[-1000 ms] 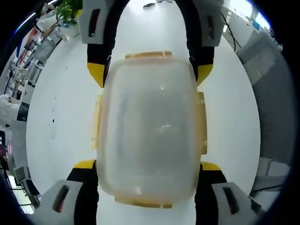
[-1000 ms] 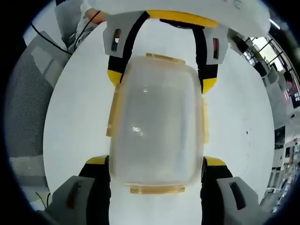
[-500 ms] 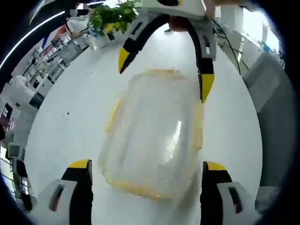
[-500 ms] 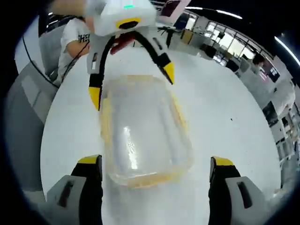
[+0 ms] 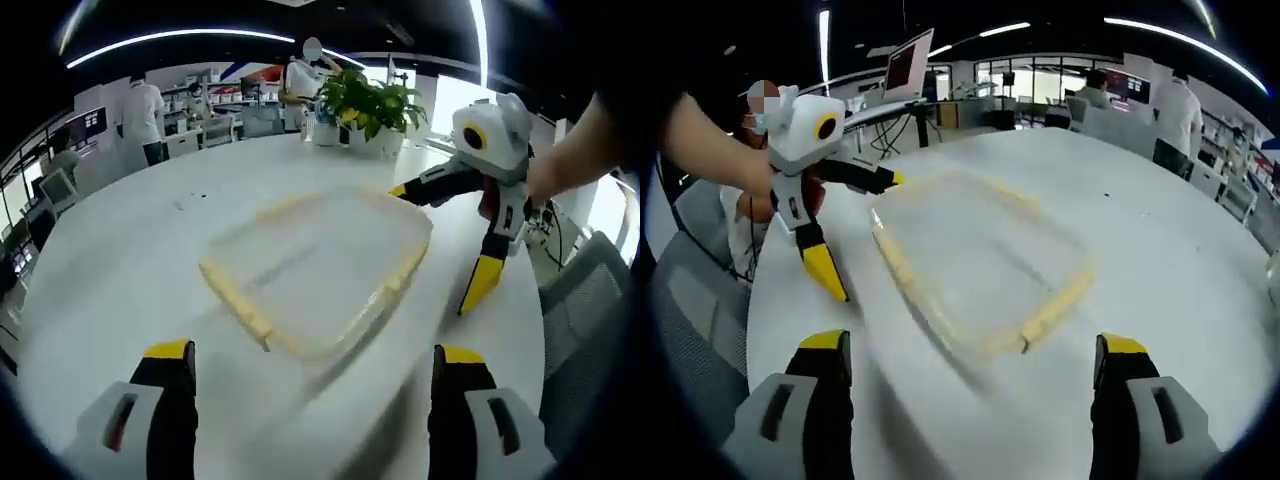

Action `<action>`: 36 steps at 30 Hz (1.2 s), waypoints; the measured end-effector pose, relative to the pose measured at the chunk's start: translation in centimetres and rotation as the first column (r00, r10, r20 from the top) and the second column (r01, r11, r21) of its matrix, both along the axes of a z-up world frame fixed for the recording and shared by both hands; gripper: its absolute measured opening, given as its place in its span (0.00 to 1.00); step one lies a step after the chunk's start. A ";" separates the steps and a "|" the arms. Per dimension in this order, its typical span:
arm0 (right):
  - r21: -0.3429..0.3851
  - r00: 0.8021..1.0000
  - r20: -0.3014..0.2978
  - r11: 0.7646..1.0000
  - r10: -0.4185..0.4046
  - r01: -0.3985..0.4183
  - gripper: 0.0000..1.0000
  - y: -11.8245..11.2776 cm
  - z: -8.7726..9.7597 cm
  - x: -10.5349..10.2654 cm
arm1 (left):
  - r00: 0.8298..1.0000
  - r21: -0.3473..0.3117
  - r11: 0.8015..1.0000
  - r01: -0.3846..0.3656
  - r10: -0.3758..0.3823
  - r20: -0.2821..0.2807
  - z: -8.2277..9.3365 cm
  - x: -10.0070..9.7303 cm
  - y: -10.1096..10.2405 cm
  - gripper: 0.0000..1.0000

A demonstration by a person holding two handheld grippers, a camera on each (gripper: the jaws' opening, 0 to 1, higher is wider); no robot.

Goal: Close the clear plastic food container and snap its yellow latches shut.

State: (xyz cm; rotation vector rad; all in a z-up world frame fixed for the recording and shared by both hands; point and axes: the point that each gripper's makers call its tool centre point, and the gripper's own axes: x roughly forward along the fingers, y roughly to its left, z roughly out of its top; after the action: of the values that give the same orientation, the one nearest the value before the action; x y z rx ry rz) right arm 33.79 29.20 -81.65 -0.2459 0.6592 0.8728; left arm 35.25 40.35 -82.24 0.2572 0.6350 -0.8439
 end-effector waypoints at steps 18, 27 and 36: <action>0.069 0.986 -0.016 0.984 -0.164 0.165 0.93 -2.6 2.3 -1.6 | 0.988 -0.096 0.984 -0.151 0.149 -0.033 1.6 -2.2 2.7 0.91; 0.216 0.926 -0.096 0.900 -0.365 0.378 0.89 -5.5 5.4 -2.7 | 0.957 -0.206 0.937 -0.282 0.261 -0.123 3.1 -4.4 5.1 0.88; 0.242 0.895 -0.123 0.862 -0.429 0.446 0.88 -8.5 7.2 -5.0 | 0.900 -0.337 0.838 -0.430 0.369 -0.230 5.8 -6.0 7.6 0.85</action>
State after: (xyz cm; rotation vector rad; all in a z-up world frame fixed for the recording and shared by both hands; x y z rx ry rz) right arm 28.80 20.73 -74.41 0.1740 0.6180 0.5195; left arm 29.28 47.96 -76.44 -0.2955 0.6275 -0.5638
